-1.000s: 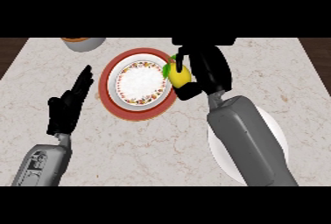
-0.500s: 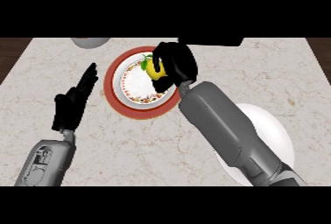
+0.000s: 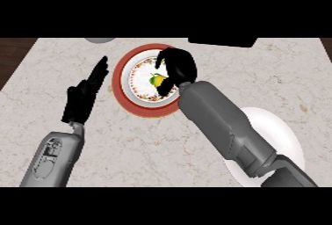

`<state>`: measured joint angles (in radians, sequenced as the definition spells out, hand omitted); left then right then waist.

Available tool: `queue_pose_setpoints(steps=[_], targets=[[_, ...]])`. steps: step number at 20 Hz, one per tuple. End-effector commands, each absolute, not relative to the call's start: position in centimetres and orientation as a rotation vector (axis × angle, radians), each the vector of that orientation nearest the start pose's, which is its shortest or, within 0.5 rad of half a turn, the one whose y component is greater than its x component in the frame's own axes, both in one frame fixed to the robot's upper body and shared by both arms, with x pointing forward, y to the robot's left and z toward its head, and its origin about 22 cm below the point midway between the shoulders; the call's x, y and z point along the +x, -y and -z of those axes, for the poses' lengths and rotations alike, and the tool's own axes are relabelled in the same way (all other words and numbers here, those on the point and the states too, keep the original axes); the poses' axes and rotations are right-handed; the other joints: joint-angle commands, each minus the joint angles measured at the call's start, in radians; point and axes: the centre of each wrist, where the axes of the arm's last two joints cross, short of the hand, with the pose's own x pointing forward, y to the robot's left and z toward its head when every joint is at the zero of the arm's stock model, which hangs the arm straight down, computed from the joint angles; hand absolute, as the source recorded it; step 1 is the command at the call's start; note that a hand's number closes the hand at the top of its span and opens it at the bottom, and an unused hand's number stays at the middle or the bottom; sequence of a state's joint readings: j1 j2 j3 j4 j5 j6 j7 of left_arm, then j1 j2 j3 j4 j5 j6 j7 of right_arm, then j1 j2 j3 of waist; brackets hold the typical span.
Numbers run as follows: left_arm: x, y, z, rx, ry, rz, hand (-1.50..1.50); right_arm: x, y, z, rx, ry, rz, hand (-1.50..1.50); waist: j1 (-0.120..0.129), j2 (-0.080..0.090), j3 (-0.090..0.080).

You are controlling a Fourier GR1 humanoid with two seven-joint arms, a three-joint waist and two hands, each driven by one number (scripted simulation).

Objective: Pick the lemon from the plate and place it in the plate

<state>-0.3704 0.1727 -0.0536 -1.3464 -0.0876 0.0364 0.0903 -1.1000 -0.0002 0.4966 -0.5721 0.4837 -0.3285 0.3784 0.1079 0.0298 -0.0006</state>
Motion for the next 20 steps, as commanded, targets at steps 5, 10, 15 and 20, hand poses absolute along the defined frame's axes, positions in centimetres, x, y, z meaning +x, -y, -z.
queue_pose_setpoints(steps=[5,10,15,20], targets=[[33.4,-20.6,-6.2,0.123,1.615,0.333,0.00,41.2,3.6,-7.7,-0.611,1.462,-0.850,-1.50,0.023,0.005,0.001],[32.7,-21.1,-5.1,0.125,1.602,0.320,0.00,40.2,4.4,-6.4,-0.449,1.613,-0.601,-1.50,0.021,0.002,0.003],[32.3,-23.5,-4.1,0.166,1.583,0.282,0.00,41.3,5.1,-8.0,-0.408,1.667,-0.341,-1.50,-0.039,-0.008,0.002],[30.9,-22.8,-4.7,0.211,1.576,0.237,0.00,41.7,8.0,-7.1,-0.437,1.671,-0.168,-1.50,-0.083,-0.026,0.002]])
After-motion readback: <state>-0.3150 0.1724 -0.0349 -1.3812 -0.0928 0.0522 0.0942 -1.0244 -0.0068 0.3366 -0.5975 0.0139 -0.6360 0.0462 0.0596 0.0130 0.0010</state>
